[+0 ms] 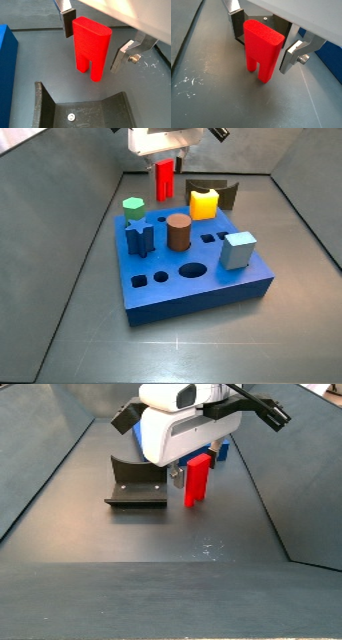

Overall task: Pick up the square-circle object. Move up. Move to above the board. Insert the square-circle object.
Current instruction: Pick up the square-circle object.

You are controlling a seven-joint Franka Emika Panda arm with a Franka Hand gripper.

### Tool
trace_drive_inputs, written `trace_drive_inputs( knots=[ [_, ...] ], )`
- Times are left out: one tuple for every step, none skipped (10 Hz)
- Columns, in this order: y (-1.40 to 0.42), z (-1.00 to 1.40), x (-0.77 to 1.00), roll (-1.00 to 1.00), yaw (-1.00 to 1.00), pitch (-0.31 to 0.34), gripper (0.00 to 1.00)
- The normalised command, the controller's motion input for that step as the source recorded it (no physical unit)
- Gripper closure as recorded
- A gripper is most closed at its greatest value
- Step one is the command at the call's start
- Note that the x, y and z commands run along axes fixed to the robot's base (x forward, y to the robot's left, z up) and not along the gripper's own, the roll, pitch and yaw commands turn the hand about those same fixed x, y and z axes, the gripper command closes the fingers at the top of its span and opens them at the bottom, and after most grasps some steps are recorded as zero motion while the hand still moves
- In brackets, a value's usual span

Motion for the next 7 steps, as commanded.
trace_drive_inputs(
  knots=[
    [0.00,0.00,0.00,0.00,0.00,0.000,1.00],
    [0.00,0.00,0.00,0.01,0.00,0.000,1.00],
    [0.00,0.00,0.00,0.00,0.00,0.000,1.00],
    [0.00,0.00,0.00,0.00,0.00,0.000,1.00],
    [0.00,0.00,0.00,0.00,0.00,0.000,1.00],
    [0.00,0.00,0.00,0.00,0.00,0.000,1.00],
    [0.00,0.00,0.00,0.00,0.00,0.000,1.00]
  ],
)
